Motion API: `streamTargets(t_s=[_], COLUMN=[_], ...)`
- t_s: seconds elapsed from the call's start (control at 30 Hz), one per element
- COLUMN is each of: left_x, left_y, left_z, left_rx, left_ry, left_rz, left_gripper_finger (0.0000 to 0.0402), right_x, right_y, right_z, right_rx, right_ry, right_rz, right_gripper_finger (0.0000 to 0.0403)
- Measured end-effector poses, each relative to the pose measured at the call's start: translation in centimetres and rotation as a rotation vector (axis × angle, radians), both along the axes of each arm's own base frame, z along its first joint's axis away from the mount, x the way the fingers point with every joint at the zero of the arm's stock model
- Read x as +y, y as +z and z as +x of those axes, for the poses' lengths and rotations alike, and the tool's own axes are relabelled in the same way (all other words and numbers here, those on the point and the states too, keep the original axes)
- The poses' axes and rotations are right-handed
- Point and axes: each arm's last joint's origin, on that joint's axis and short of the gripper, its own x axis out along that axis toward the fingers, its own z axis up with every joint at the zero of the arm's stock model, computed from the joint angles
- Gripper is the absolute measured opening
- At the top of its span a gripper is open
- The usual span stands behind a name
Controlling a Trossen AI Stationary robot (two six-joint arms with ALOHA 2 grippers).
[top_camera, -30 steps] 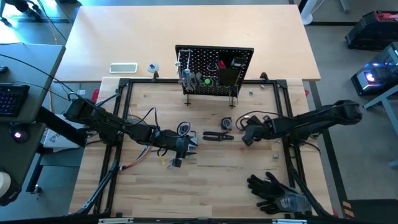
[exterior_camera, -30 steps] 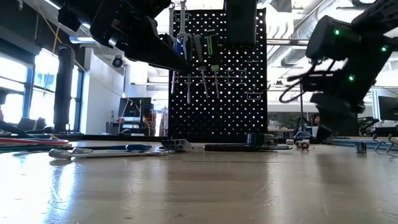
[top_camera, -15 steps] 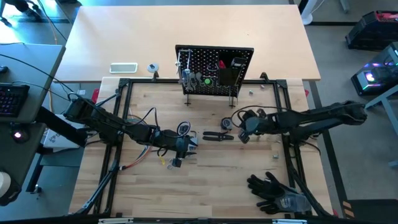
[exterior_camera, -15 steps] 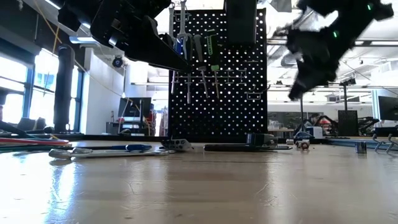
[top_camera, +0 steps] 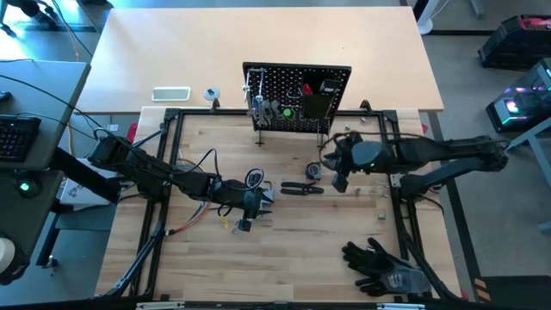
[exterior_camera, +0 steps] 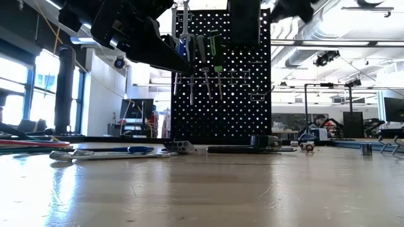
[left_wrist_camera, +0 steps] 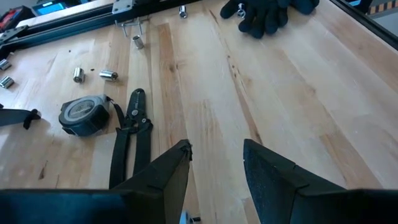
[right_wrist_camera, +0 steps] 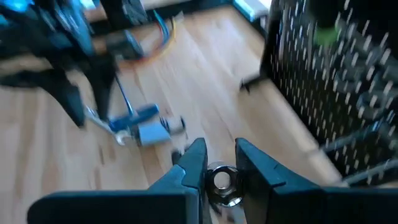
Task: Hang tools onto peg board
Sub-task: Put the socket into the black bin on the peg board
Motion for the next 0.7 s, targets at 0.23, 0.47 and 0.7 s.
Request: streamTargets(t_s=[0.23, 0.47, 0.7], left_x=[0.0, 0.0, 0.0], left_y=[0.0, 0.0, 0.0], left_z=[0.0, 0.0, 0.0], left_rx=[0.0, 0.0, -0.001], left_ry=[0.0, 0.0, 0.004], left_rz=[0.0, 0.0, -0.007], left_gripper_finger=[0.0142, 0.0142, 0.0142], right_x=[-0.1, -0.6, -1.3], right_y=[5.3, 10.3, 14.8], right_z=[-0.4, -0.5, 0.7], right_rx=[-0.137, -0.252, -0.313], right_ry=[0.063, 0.1, 0.116], right_rz=[-0.107, -0.235, -0.367], right_gripper_finger=[0.005, 0.005, 0.005])
